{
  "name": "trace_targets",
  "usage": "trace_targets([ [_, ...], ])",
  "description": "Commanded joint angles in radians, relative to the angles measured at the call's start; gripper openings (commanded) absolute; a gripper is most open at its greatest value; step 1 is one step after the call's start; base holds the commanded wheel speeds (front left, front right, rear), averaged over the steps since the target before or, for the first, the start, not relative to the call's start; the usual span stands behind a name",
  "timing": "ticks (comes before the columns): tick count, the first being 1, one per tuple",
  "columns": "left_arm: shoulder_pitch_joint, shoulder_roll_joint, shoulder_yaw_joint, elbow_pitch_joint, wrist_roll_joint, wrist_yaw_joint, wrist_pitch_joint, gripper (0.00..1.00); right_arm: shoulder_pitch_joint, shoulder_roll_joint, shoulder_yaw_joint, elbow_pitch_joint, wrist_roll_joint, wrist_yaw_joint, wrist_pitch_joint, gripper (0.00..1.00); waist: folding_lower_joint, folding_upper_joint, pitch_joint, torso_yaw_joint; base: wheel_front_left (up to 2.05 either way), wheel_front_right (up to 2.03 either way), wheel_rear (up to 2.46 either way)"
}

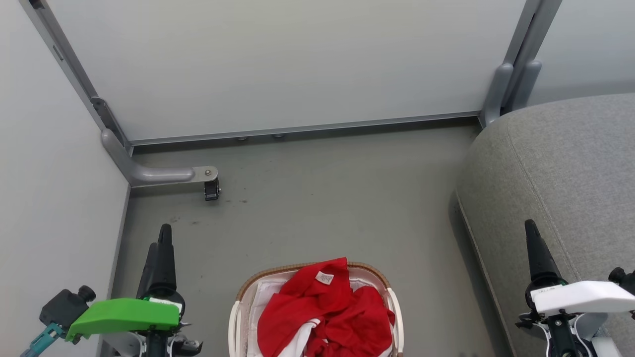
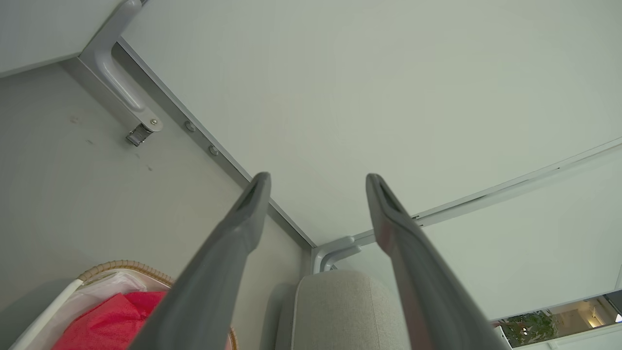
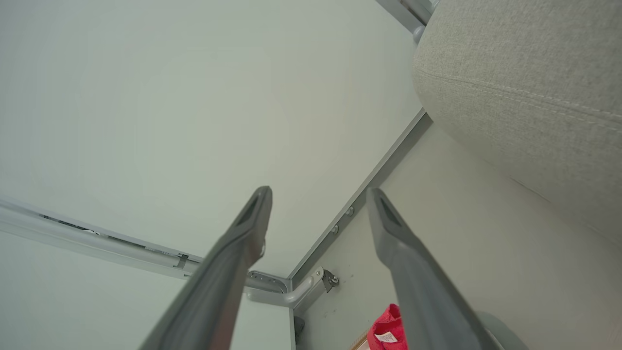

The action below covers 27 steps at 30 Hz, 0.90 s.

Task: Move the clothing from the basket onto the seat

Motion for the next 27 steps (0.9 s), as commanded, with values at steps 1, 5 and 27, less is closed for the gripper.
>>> trace_targets([
  [1,-0.004,0.006,-0.003,-0.018,0.046,0.004,-0.008,1.00,-0.007,-0.008,0.001,-0.022,-0.040,0.000,-0.010,1.00,0.0000,0.0000,0.001,0.000,0.00,0.00,0.00],
  [5,-0.003,0.006,-0.018,-0.023,0.125,0.023,-0.022,1.00,-0.005,-0.008,0.009,-0.043,-0.133,0.000,-0.024,1.00,0.0000,0.0000,0.003,0.001,0.00,0.00,0.00],
  [27,0.015,0.009,-0.083,0.013,0.424,0.077,-0.086,1.00,0.010,-0.011,0.063,-0.001,-0.479,0.000,-0.089,1.00,0.0000,0.0000,0.005,0.005,0.00,0.00,0.00],
])
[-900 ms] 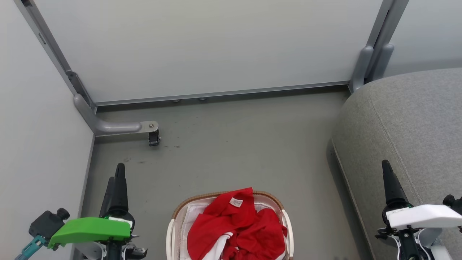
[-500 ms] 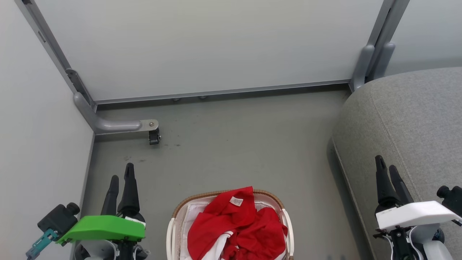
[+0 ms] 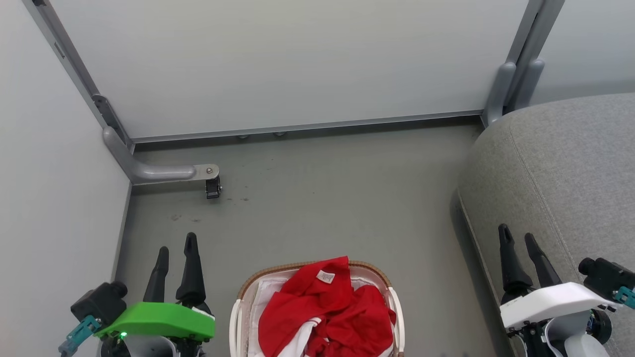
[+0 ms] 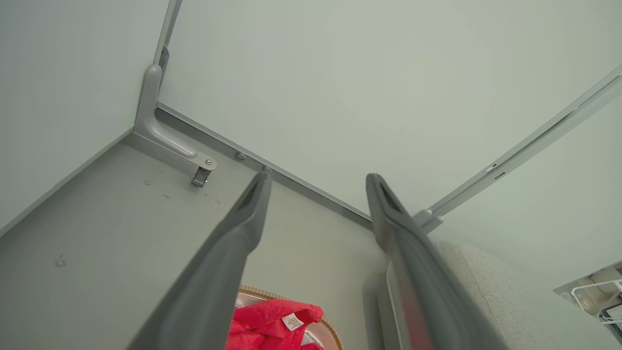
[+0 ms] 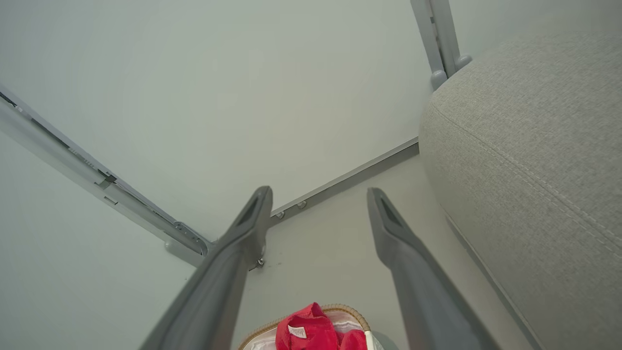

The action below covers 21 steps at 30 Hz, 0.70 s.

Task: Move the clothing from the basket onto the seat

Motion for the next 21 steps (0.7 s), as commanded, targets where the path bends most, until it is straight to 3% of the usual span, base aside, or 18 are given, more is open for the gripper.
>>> trace_targets([
  [1,0.004,0.007,-0.005,-0.003,0.025,0.004,-0.008,1.00,0.004,-0.007,0.002,-0.003,-0.030,0.000,-0.010,1.00,0.0000,0.0000,0.000,0.001,0.00,0.00,0.00],
  [21,0.003,0.008,-0.041,0.052,0.188,0.014,-0.056,1.00,-0.002,-0.009,0.013,0.031,-0.225,0.000,-0.058,1.00,0.0000,0.0000,0.010,0.002,0.00,0.00,0.00],
])
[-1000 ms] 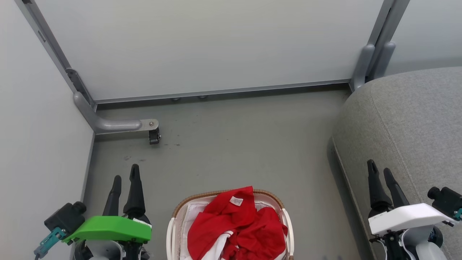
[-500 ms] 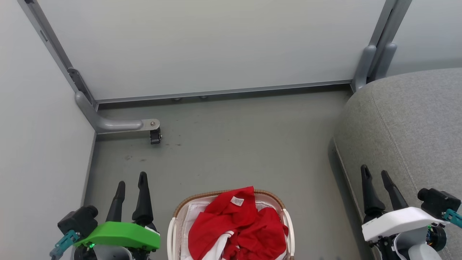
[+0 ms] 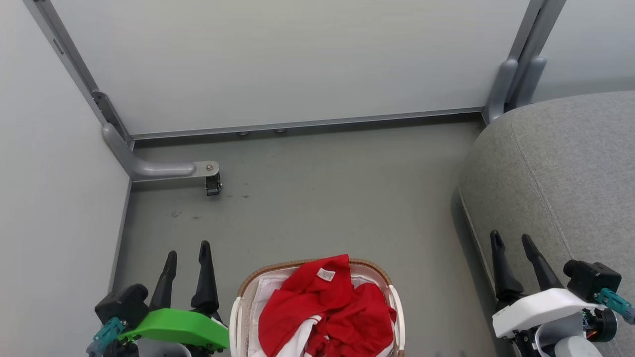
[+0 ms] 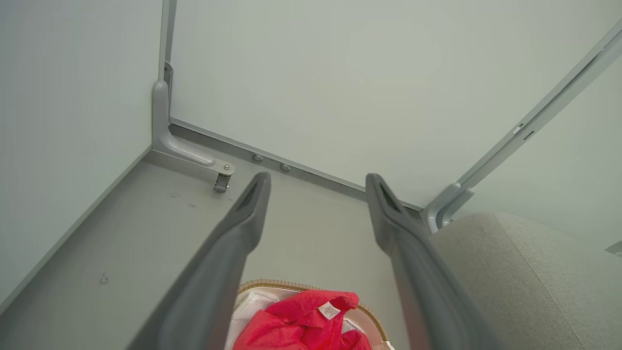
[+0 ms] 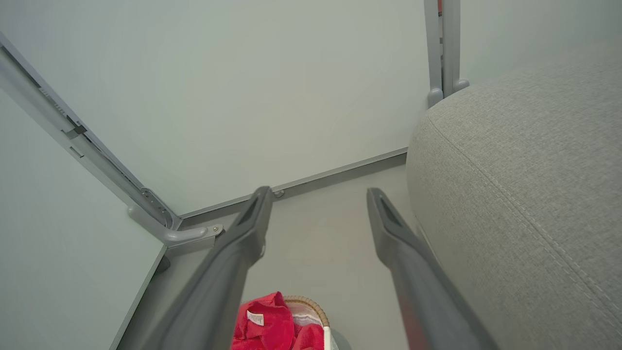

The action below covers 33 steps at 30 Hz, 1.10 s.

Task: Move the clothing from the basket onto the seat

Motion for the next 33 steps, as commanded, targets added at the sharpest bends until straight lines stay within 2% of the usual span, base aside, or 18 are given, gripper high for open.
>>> trace_targets([
  [1,0.003,0.007,-0.003,0.000,0.020,0.006,-0.008,1.00,-0.001,-0.006,0.001,-0.002,-0.028,0.000,-0.009,1.00,0.0000,0.0000,0.000,0.000,0.00,0.00,0.00],
  [33,0.029,0.008,-0.038,0.046,0.188,0.020,-0.069,1.00,0.026,-0.009,0.019,-0.003,-0.260,0.000,-0.070,1.00,0.0000,0.0000,-0.006,0.007,0.00,0.00,0.00],
])
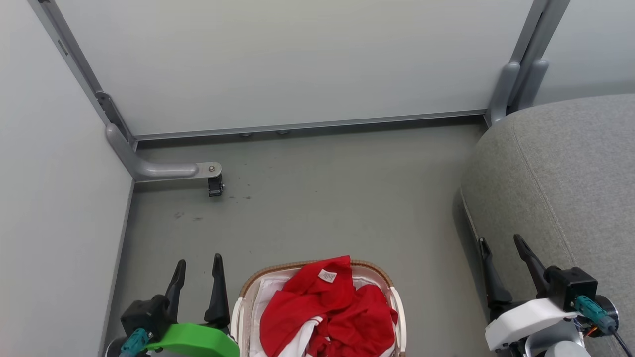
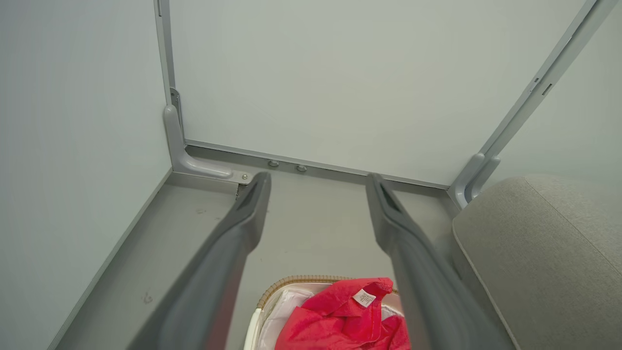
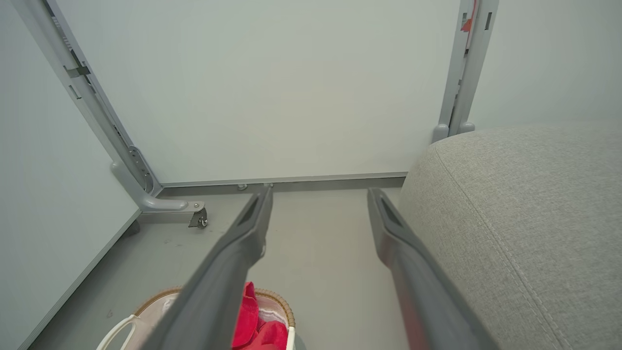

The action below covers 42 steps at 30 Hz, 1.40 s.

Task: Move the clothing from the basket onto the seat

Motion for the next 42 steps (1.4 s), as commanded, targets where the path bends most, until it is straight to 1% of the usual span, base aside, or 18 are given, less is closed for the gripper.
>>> trace_targets([
  [1,0.012,0.006,-0.001,0.002,0.020,0.004,-0.007,1.00,0.011,-0.006,0.002,0.000,-0.024,0.000,-0.009,1.00,0.0000,0.0000,-0.001,0.001,0.00,0.00,0.00],
  [19,0.024,0.006,-0.005,0.017,0.015,-0.005,-0.010,1.00,0.025,-0.006,0.006,-0.003,-0.031,0.000,-0.011,1.00,0.0000,0.0000,-0.010,0.001,0.00,0.00,0.00],
  [42,0.016,0.006,-0.008,0.010,0.013,0.000,-0.010,1.00,0.012,-0.006,-0.002,-0.011,-0.033,0.000,-0.011,1.00,0.0000,0.0000,0.007,-0.001,0.00,0.00,0.00],
])
